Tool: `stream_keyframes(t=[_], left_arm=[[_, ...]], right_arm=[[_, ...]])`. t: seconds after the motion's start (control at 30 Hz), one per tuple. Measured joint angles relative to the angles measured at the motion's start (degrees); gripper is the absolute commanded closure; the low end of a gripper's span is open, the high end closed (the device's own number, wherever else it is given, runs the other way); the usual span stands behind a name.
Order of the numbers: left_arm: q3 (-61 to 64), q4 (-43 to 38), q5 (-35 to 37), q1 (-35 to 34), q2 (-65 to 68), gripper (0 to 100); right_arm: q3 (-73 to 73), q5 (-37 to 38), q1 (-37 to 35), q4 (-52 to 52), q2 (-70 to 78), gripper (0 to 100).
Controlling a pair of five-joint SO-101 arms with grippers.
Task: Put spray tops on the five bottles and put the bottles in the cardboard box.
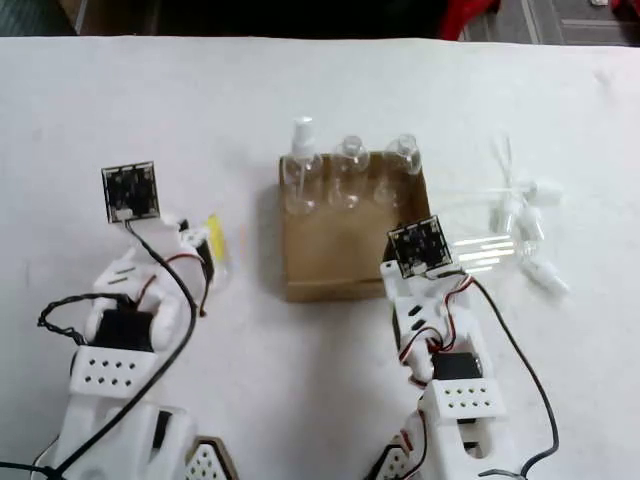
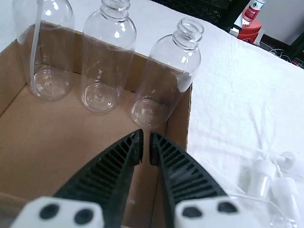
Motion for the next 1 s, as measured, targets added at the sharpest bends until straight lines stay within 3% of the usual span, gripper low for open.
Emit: stream_keyframes(t=[0.77, 1.0], left_arm=[[-5.3, 2.0, 0.1, 0.0, 0.0, 94], [-11.8, 11.3, 0.1, 0.0, 0.0, 72]], right_arm=[[0.0, 0.2, 0.0, 0.0, 0.0, 98.1], [0.0, 0.2, 0.0, 0.0, 0.0, 98.1]])
